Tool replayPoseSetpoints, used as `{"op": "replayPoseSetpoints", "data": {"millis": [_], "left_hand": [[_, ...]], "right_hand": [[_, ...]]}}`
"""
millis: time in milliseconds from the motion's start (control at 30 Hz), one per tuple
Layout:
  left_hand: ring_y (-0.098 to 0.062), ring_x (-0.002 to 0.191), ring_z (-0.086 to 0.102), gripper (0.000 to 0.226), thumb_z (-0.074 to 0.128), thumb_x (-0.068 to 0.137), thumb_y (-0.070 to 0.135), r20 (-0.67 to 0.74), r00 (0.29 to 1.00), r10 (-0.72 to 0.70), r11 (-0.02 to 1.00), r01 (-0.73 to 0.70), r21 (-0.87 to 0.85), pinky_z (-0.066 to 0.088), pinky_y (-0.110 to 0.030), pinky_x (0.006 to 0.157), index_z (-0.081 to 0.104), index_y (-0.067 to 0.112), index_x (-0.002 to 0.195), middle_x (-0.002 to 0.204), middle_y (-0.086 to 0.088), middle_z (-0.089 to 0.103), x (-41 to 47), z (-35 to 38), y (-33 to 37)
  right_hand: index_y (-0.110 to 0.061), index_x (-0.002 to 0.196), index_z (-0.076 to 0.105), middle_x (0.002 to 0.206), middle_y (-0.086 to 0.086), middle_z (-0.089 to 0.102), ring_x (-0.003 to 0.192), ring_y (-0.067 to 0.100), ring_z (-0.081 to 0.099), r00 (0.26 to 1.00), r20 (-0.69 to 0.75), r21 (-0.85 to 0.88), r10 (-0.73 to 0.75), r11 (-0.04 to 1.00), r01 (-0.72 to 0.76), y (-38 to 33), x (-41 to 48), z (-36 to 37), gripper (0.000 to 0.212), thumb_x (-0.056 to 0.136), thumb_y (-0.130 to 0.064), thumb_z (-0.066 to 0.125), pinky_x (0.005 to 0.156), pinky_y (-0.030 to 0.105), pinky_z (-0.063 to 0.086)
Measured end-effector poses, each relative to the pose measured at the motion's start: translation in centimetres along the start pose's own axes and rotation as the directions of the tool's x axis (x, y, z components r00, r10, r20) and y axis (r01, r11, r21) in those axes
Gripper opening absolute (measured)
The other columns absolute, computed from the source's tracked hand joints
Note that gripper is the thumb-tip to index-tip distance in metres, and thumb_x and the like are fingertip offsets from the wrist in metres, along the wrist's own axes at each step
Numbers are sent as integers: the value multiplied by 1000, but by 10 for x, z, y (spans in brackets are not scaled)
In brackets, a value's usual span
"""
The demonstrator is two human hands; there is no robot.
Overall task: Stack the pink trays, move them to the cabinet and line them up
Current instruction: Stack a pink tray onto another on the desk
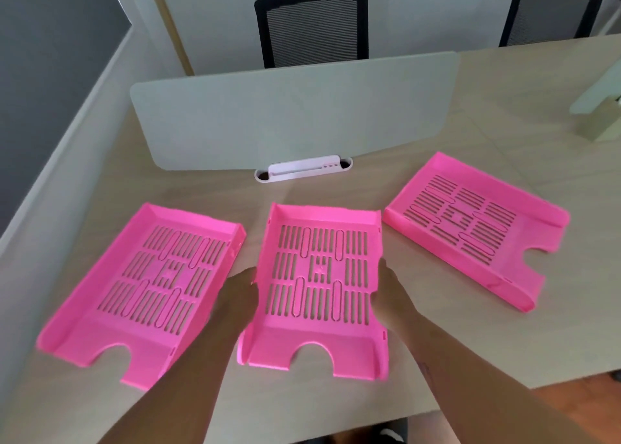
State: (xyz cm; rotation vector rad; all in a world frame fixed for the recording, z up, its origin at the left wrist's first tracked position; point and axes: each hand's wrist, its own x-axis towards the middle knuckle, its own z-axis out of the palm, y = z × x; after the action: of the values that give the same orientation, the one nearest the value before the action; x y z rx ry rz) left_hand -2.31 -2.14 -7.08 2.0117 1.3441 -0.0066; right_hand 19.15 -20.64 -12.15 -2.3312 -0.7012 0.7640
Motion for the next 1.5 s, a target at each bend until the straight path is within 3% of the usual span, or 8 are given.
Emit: {"op": "replayPoseSetpoints", "data": {"millis": [233, 433, 633, 800, 967, 1233, 1333, 1500], "left_hand": [[-11, 69, 66, 33, 49, 99, 11, -86, 994, -65, 990, 54, -128, 52, -22, 57, 67, 18, 125, 92, 7, 69, -29, 23, 6], [-18, 76, 71, 35, 51, 98, 15, -121, 983, -135, 980, 114, -165, 59, -32, 66, 63, 18, 131, 111, -3, 73, -37, 31, 12], [-22, 92, 73, 41, 51, 97, 26, -188, 963, -194, 977, 172, -129, 61, -37, 76, 56, 19, 137, 125, 0, 70, -41, 17, 12], [-26, 92, 72, 30, 54, 95, 22, -336, 935, -113, 993, 119, -3, 59, -40, 85, 67, 15, 121, 112, -6, 76, -42, -29, -7], [-26, 111, 67, 33, 56, 96, 19, -402, 914, -54, 988, 109, 114, 53, -42, 98, 67, 10, 126, 127, -9, 70, -29, -94, -50], [-36, 126, 51, 48, 58, 94, 23, -365, 926, -98, 946, 201, 254, 45, -45, 105, 54, 9, 139, 140, -15, 57, 9, -176, -163], [-35, 132, 45, 52, 55, 95, 24, -350, 926, -143, 931, 246, 269, 41, -45, 107, 47, 9, 145, 147, -13, 50, 18, -189, -195], [-37, 135, 43, 52, 51, 99, 22, -239, 942, -235, 926, 292, 239, 38, -45, 110, 40, 4, 147, 147, -18, 50, 36, -192, -230]], "right_hand": [[-30, 137, 37, 119, -2, 53, 91, 19, 65, 994, 93, -92, -60, 993, 69, -22, 0, -43, 37, 100, -23, 35, 79, 42, 59], [-40, 126, 40, 115, -2, 58, 78, 15, 70, 985, 137, -91, -102, 989, 115, -8, 14, -48, 30, 100, -25, 36, 61, 35, 62], [-8, 160, 12, 164, 15, 18, 147, 36, 28, 986, 113, -384, -119, 911, 154, -20, 22, -63, 75, 99, -22, 54, 115, 45, 35], [-6, 151, 35, 151, 16, 44, 138, 35, 40, 934, 111, -477, -338, 807, 349, -76, 22, -45, 63, 96, -29, 55, 111, 47, 37], [-5, 145, 46, 140, 12, 53, 131, 32, 47, 860, 199, -228, -471, 831, 508, -146, 4, 16, 54, 94, -18, 60, 116, 46, 34], [-4, 139, 50, 128, 13, 55, 115, 26, 58, 933, 294, 103, -209, 977, 186, -237, -37, 125, 45, 97, -19, 56, 81, 22, 38], [-6, 127, 50, 99, 5, 51, 73, 13, 52, 958, 281, 193, -57, 981, 2, -246, -41, 153, 31, 97, -12, 56, 58, 21, 41], [-7, 118, 38, 87, 5, 49, 74, 21, 52, 946, 260, 331, 192, 903, -274, -249, -43, 188, 28, 95, -10, 54, 77, 47, 57]]}}
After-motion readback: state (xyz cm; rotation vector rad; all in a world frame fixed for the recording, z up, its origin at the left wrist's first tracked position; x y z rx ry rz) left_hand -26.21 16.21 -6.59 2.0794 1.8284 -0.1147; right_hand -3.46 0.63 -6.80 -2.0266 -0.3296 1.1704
